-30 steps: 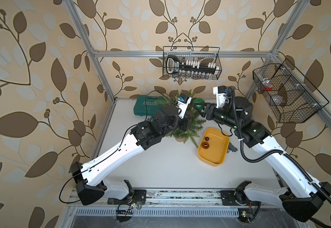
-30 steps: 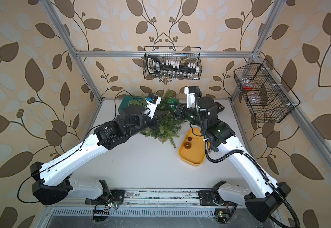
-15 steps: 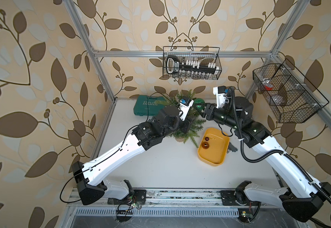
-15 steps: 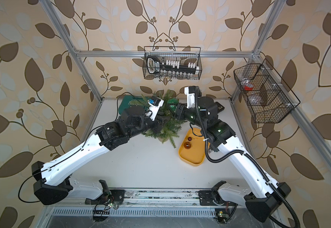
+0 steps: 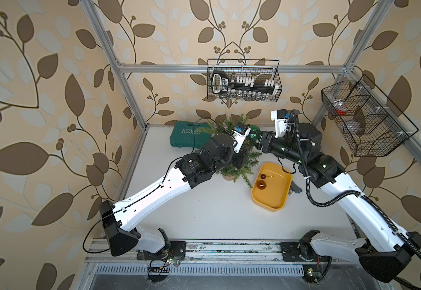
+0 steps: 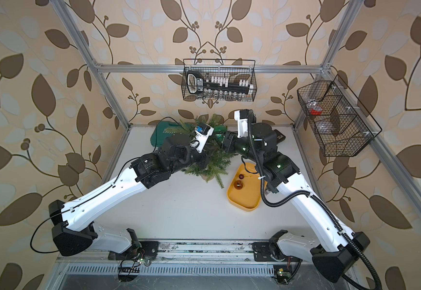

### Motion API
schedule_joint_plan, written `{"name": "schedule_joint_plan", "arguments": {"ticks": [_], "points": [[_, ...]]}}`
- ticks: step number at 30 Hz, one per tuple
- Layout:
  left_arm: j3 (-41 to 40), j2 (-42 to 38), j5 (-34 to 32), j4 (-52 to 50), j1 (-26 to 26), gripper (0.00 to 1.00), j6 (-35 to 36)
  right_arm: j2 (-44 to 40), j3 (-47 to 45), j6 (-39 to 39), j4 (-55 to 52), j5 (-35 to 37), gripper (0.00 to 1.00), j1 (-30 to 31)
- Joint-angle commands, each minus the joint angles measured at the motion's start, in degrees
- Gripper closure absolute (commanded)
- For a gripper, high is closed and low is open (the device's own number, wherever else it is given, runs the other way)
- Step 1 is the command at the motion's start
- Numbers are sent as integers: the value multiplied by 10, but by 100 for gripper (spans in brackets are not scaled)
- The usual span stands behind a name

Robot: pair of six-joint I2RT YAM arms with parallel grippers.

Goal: Decorate the small christmas tree with ornaments
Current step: Hang an ornament on the christmas tree.

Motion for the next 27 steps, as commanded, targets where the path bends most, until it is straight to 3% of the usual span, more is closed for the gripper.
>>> {"name": "schedule_joint_plan", "arguments": {"ticks": [1, 3, 14, 27], "points": [[24, -7, -22, 29, -5, 95, 7, -9, 13, 3, 8, -8, 49, -2], [23, -9, -25, 29, -5, 100, 7, -10, 12, 3, 8, -7, 49, -1], [0, -43, -35, 21, -5, 100, 1, -15, 13, 2, 6, -3, 49, -1], [13, -29, -50, 15, 0, 100, -2, 3, 24, -6, 4, 13, 49, -1]]}}
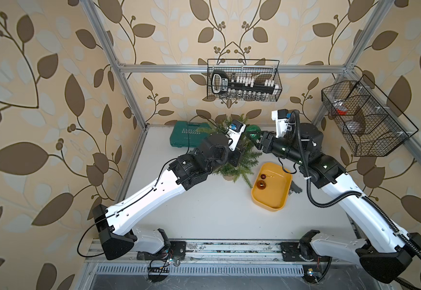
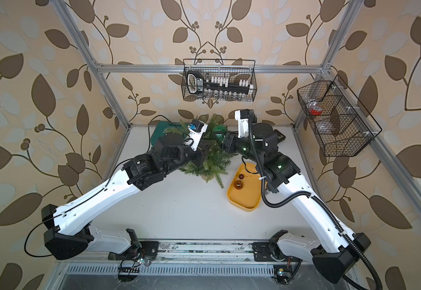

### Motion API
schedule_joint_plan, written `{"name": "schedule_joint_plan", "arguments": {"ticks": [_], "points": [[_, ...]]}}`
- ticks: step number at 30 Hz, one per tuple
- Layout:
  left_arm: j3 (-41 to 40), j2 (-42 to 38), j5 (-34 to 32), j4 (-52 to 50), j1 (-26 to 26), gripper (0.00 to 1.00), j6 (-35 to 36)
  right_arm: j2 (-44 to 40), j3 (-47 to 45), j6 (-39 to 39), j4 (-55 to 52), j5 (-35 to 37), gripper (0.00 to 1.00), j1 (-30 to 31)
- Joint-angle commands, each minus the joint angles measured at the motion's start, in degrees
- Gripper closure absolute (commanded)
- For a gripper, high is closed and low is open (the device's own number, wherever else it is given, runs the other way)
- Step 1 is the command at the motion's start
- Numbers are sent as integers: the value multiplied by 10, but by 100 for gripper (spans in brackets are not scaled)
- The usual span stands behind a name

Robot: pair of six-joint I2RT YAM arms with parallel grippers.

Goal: Decorate the small christmas tree with ornaments
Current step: Hang an ornament on the christmas tree.

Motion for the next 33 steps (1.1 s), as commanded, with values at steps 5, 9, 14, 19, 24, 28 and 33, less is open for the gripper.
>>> {"name": "schedule_joint_plan", "arguments": {"ticks": [5, 9, 14, 19, 24, 28, 33], "points": [[20, 5, -12, 13, 8, 100, -7, 16, 30, -12, 3, 25, 49, -2], [25, 13, -9, 14, 14, 100, -7, 26, 35, -17, 5, 36, 49, -3], [31, 20, -6, 15, 27, 100, -13, 40, 39, -17, 8, 38, 49, -3], [26, 17, -3, 15, 37, 100, -20, 45, 40, -17, 9, 36, 49, -3], [22, 15, 1, 14, 41, 100, -24, 53, 37, -16, 6, 38, 49, -3], [15, 11, 9, 13, 41, 100, -32, 52, 25, -12, 8, 43, 49, -5], [12, 6, 15, 12, 41, 96, -34, 40, 10, -8, 9, 49, 49, -11]]}}
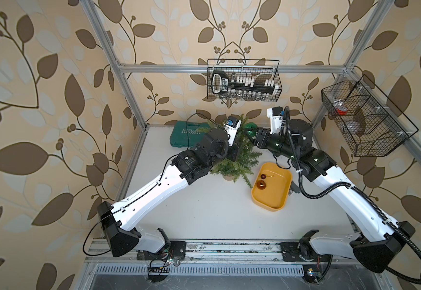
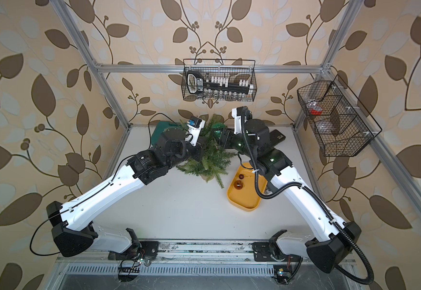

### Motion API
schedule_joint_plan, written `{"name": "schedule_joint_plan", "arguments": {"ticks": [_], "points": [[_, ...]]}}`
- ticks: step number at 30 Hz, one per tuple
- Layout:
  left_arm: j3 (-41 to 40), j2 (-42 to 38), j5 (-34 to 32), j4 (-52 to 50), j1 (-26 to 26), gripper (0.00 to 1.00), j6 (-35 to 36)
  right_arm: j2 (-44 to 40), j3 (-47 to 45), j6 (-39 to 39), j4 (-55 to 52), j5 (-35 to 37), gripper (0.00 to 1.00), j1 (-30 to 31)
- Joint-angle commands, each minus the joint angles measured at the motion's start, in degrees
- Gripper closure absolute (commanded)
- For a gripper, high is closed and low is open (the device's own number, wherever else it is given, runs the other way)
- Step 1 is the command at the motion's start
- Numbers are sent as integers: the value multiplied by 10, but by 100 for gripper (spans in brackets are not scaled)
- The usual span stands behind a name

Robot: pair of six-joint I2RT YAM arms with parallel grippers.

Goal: Decorate the small christmas tree with ornaments
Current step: Hang an ornament on the christmas tree.

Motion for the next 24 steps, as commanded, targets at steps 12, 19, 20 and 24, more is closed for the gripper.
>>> {"name": "schedule_joint_plan", "arguments": {"ticks": [12, 19, 20, 24], "points": [[11, -24, 51, 16, 1, 62, -21, -27, -37, 13, 13, 2, 49, -14], [27, -7, 45, 15, 1, 58, -21, -34, -43, 16, 21, -5, 49, -15], [28, -6, 41, 15, 1, 58, -21, -34, -44, 16, 21, -4, 49, -15], [36, 5, 17, 14, 1, 59, -20, -37, -50, 18, 23, -8, 49, -16]]}}
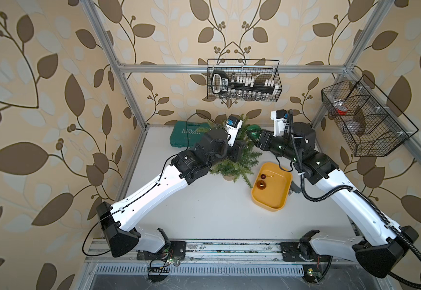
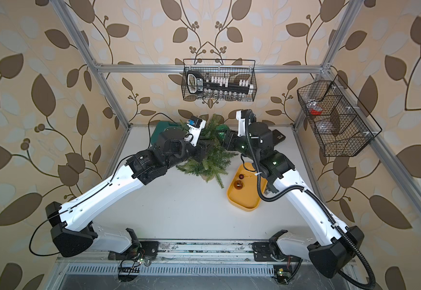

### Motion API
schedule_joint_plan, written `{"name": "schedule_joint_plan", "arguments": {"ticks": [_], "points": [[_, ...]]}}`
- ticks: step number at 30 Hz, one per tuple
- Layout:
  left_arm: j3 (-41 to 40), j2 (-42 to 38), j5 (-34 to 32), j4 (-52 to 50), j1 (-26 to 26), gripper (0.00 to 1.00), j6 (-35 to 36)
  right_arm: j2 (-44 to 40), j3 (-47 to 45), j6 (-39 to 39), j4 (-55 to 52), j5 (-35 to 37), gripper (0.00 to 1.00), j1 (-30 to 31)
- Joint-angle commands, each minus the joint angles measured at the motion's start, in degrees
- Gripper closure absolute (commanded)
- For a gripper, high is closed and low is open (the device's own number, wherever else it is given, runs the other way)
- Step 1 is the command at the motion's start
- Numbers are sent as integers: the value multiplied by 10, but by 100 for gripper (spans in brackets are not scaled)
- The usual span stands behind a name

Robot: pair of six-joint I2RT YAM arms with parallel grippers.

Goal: Decorate the small christmas tree with ornaments
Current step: Hang an ornament on the christmas tree.

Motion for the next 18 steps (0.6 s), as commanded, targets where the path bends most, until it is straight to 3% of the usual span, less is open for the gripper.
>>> {"name": "schedule_joint_plan", "arguments": {"ticks": [1, 12, 18], "points": [[30, 6, -25, 13, 1, 60, 0, -14, -15, 7, 14, -9, 49, -2], [29, 12, -71, 1, 1, 63, 4, -23, -36, 15, 19, -12, 48, -9], [28, 10, -70, -1, 1, 62, 3, -36, -51, 20, 22, -9, 35, -13]]}}
